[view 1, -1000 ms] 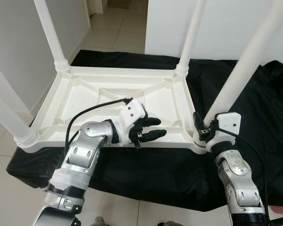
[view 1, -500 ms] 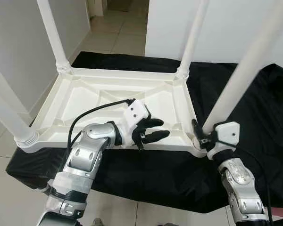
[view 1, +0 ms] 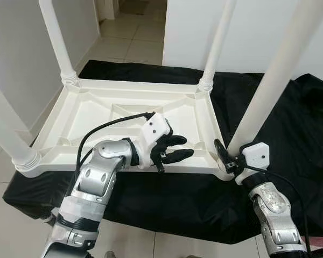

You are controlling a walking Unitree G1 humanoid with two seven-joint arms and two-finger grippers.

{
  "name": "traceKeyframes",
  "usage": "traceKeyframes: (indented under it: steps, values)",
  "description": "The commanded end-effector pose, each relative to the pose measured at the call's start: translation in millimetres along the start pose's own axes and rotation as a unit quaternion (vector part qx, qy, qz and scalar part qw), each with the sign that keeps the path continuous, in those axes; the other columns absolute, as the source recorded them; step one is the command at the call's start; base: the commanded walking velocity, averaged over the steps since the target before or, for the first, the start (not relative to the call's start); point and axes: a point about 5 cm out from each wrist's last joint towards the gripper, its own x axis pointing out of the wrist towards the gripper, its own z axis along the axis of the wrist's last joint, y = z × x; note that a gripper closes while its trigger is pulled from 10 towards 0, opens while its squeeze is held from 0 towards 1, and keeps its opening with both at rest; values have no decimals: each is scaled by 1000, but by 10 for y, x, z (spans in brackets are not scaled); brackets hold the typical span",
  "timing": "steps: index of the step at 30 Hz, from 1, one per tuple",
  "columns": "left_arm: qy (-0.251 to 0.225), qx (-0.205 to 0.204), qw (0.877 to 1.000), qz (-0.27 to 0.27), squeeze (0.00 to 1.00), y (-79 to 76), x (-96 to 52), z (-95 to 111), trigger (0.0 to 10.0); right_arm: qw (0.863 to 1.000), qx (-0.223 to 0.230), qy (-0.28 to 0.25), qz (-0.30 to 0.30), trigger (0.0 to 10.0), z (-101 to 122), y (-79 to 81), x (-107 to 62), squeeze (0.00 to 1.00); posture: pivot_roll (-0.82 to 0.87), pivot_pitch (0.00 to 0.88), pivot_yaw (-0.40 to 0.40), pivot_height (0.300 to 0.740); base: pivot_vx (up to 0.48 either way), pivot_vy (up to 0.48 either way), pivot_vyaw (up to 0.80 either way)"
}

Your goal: Building children table

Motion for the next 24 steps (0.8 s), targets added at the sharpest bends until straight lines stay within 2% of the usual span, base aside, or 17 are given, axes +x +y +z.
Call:
traceKeyframes:
  steps: [1,3,14,24]
  values:
    - [2,4,996,93,0,91,-26,19,10000,997,37,60,17,10000,-231,89,-65,0,-63,0,-20,740,0,0,0]
    - [3,5,996,94,0,91,-26,22,10000,996,57,70,6,10000,-250,69,-49,0,-63,0,-20,740,0,0,0]
    - [5,5,996,93,0,99,-31,35,10000,991,91,100,-14,10000,-307,28,-15,0,-63,0,-21,740,0,0,0]
    - [5,4,996,94,0,101,-33,35,10000,985,103,133,-28,10000,-353,-1,-5,0,-63,0,-20,740,0,0,0]
